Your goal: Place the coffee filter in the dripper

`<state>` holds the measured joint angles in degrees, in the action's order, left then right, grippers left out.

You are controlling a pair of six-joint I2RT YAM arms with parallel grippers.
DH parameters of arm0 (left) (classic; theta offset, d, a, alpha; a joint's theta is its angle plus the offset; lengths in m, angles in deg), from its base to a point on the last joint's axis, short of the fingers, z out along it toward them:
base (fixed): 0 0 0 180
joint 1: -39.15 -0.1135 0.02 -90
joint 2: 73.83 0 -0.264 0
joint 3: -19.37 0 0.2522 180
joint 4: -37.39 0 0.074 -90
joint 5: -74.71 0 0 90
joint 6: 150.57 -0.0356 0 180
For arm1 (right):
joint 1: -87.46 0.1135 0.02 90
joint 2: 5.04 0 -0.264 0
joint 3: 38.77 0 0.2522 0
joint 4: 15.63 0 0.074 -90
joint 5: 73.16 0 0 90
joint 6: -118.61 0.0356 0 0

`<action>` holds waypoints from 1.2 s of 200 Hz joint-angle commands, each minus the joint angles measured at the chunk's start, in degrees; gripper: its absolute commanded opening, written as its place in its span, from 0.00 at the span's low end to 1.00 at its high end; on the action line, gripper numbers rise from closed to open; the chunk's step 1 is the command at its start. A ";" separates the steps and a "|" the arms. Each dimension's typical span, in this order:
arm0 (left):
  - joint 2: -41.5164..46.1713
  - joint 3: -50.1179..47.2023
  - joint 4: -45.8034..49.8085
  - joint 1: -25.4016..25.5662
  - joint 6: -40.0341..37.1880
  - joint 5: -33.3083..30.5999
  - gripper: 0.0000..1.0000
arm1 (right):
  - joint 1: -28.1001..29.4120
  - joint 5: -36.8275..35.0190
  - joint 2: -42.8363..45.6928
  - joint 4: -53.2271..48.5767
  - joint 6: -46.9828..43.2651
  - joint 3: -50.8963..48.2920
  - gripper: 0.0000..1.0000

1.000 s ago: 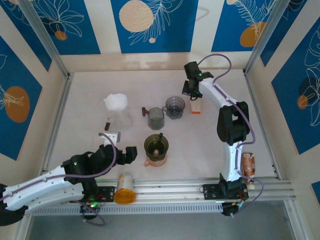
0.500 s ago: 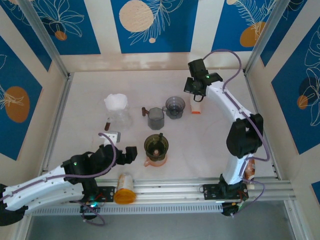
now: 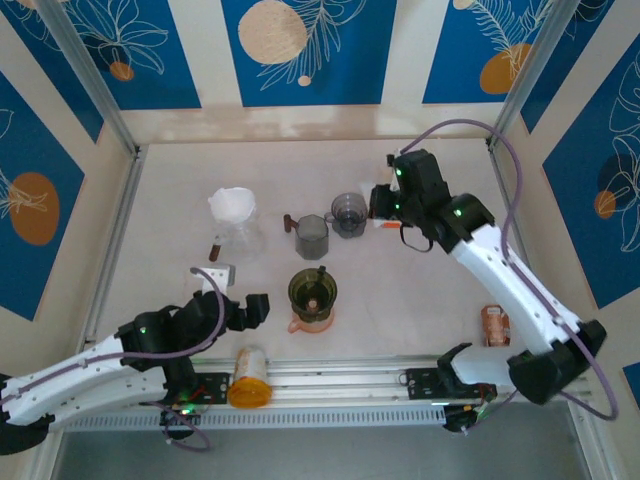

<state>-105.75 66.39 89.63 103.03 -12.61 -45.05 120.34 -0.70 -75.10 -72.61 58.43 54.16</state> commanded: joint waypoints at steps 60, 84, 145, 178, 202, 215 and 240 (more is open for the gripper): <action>0.52 1.37 1.77 -0.42 0.73 -1.90 1.00 | 20.16 7.96 6.29 -22.43 -1.27 6.94 0.00; 0.56 1.47 1.91 -0.41 0.46 -1.96 1.00 | 25.11 5.73 3.12 -29.49 0.30 11.37 0.00; 1.65 1.16 2.12 -0.40 0.06 -1.45 1.00 | 28.64 6.13 -10.18 -37.67 -1.05 20.33 0.00; 2.56 0.95 1.52 -0.36 -0.22 -0.81 1.00 | 28.61 7.15 -15.76 -38.80 -2.73 23.84 0.00; 2.43 0.97 0.99 -0.41 -0.66 -0.31 1.00 | 28.61 8.54 -19.30 -38.63 -3.94 25.81 0.00; 2.39 0.90 0.85 -0.41 -0.77 -0.06 1.00 | 28.72 9.41 -21.02 -38.01 -4.81 26.59 0.00; 2.37 0.91 0.79 -0.42 -1.03 0.42 1.00 | 28.74 11.87 -24.40 -37.09 -6.45 28.21 0.00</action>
<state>-103.61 66.41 90.62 103.03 -12.72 -45.33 148.65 7.19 -96.98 -109.16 54.57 79.87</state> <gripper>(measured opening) 0.998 0.053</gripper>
